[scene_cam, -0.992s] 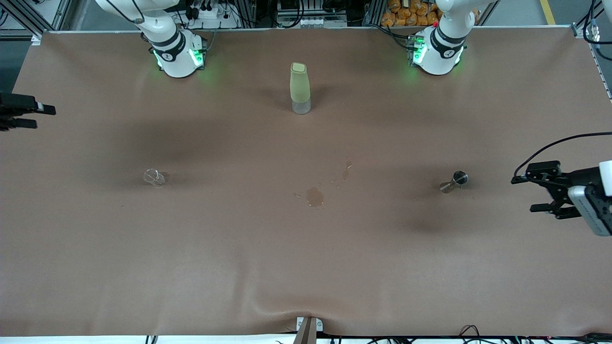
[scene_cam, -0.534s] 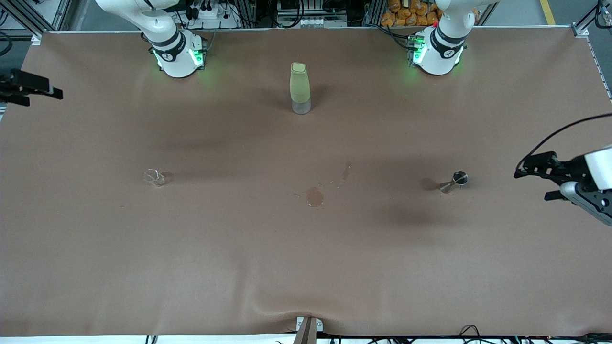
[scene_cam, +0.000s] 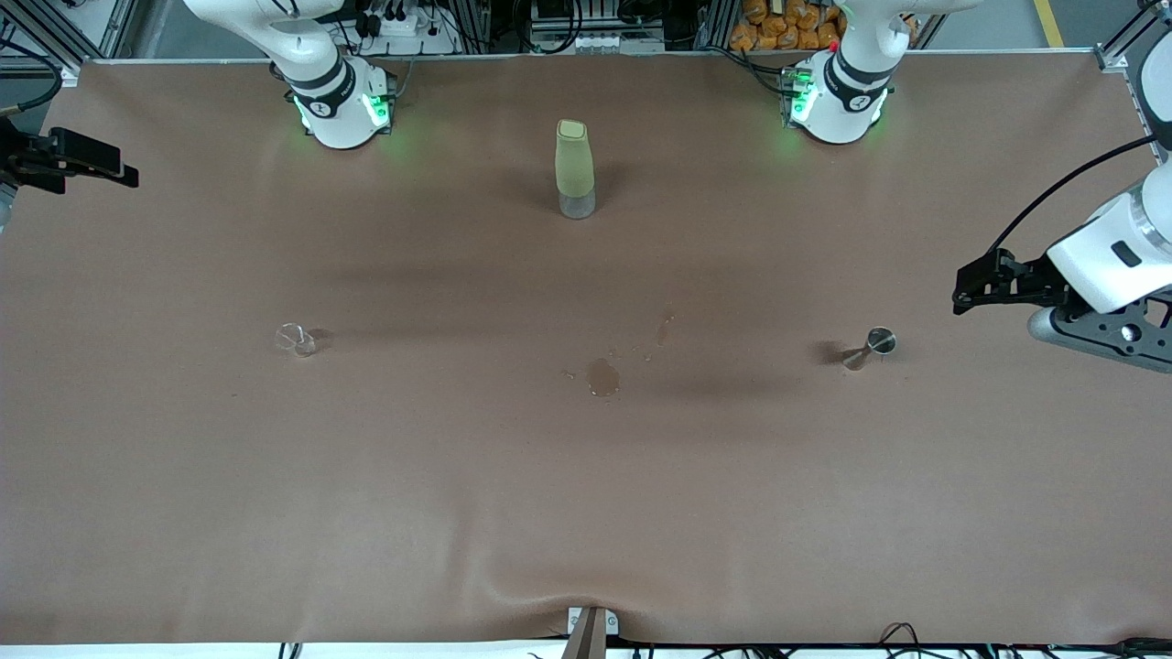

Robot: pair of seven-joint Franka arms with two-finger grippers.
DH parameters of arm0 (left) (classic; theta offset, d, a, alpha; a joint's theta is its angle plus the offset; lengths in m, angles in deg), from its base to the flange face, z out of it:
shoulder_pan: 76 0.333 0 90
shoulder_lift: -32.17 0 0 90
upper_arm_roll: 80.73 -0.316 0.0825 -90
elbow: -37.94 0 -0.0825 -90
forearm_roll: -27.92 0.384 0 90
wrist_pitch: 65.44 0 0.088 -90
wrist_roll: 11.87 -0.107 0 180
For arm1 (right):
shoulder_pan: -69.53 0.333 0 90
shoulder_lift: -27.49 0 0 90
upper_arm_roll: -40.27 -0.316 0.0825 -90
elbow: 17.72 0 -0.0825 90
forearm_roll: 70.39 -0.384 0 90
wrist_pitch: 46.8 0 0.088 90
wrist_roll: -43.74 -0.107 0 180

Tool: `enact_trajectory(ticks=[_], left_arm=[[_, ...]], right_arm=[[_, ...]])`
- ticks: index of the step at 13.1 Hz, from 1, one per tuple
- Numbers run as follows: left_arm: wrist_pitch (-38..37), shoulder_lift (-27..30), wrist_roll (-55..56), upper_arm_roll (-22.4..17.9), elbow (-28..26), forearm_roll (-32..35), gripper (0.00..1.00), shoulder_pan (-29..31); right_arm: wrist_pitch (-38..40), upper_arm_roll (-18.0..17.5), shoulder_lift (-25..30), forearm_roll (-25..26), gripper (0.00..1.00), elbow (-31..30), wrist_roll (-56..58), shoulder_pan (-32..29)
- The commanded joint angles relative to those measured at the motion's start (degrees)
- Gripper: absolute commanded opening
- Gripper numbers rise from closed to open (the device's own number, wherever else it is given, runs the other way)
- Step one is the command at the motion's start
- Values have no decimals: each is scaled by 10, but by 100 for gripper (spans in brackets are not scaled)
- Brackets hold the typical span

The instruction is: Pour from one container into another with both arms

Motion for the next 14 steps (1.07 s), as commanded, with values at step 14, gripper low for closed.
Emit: enact_trajectory(ticks=[14], left_arm=[[11, 209, 144, -15, -214, 36, 100, 5]], right_arm=[[-46, -152, 0, 66, 100, 7, -13, -136]])
